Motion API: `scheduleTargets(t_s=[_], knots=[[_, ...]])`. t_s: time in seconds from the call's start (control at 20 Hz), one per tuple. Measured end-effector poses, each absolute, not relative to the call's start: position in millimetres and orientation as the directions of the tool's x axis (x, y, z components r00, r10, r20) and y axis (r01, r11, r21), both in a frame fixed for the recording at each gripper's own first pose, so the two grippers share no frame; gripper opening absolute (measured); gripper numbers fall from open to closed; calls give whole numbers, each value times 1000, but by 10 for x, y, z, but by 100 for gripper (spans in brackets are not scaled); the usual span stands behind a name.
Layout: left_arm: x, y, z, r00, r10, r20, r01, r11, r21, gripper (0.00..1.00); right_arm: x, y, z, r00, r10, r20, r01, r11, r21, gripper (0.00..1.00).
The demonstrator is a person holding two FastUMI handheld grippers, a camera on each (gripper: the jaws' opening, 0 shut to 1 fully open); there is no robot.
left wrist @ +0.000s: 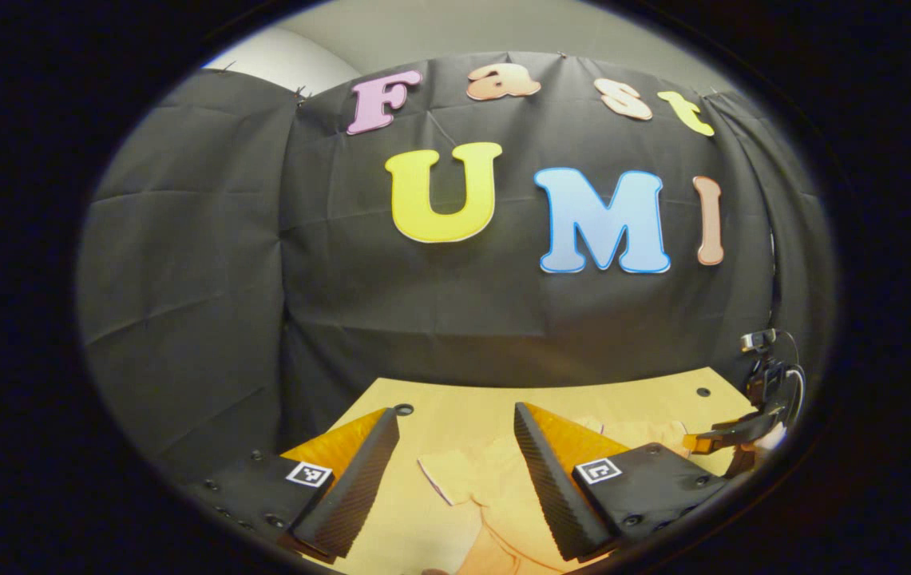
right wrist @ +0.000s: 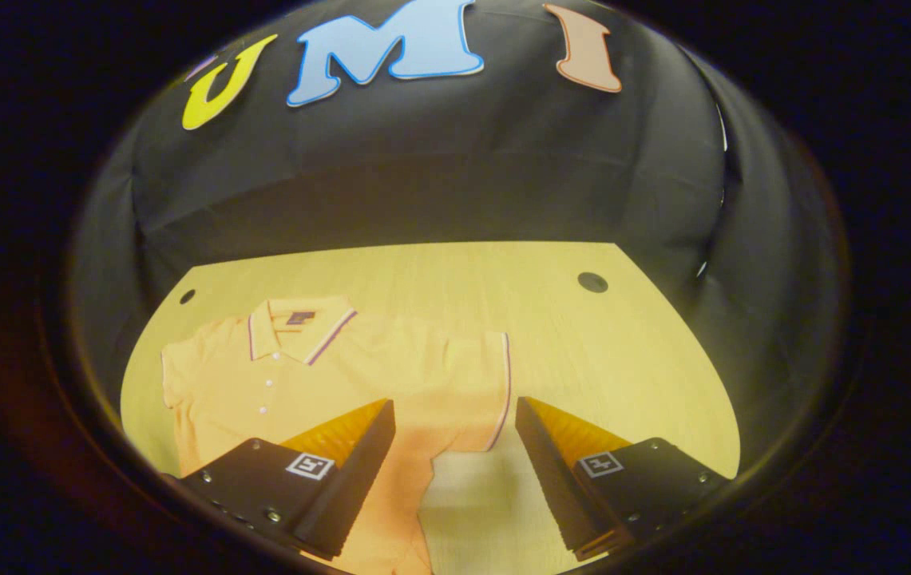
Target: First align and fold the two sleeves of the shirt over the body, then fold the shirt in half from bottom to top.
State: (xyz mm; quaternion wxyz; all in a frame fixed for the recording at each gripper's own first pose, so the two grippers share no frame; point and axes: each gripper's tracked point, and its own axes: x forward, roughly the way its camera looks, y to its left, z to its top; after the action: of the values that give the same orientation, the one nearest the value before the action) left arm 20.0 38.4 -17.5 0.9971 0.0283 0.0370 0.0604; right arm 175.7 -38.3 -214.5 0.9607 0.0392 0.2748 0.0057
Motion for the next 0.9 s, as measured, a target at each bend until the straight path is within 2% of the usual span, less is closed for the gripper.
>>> scheduleTargets(t_s=[0.55, 0.6, 0.65, 0.75, 0.85, 0.9], knots=[[303, 485, -324, 976, 182, -115, -176, 982, 63, 94, 2075, -592, -2757, 764, -9, -645, 75, 994, 75, 90], [299, 485, -326, 976, 183, -118, -177, 982, 63, 94, 2082, -573, -2800, 758, -3, -653, 73, 994, 80, 84], [298, 475, -331, 975, 184, -121, -177, 982, 63, 94, 2091, -562, -2840, 749, 2, -662, 69, 994, 81, 84], [293, 461, -326, 975, 184, -122, -177, 982, 64, 94, 2084, -535, -2867, 749, 17, -662, 62, 993, 96, 73], [271, 453, -336, 975, 184, -124, -177, 982, 65, 94, 2123, -525, -2880, 756, 27, -654, 63, 991, 115, 72], [259, 448, -332, 975, 183, -123, -177, 982, 63, 94, 2107, -525, -2859, 756, 27, -654, 63, 992, 114, 53]])
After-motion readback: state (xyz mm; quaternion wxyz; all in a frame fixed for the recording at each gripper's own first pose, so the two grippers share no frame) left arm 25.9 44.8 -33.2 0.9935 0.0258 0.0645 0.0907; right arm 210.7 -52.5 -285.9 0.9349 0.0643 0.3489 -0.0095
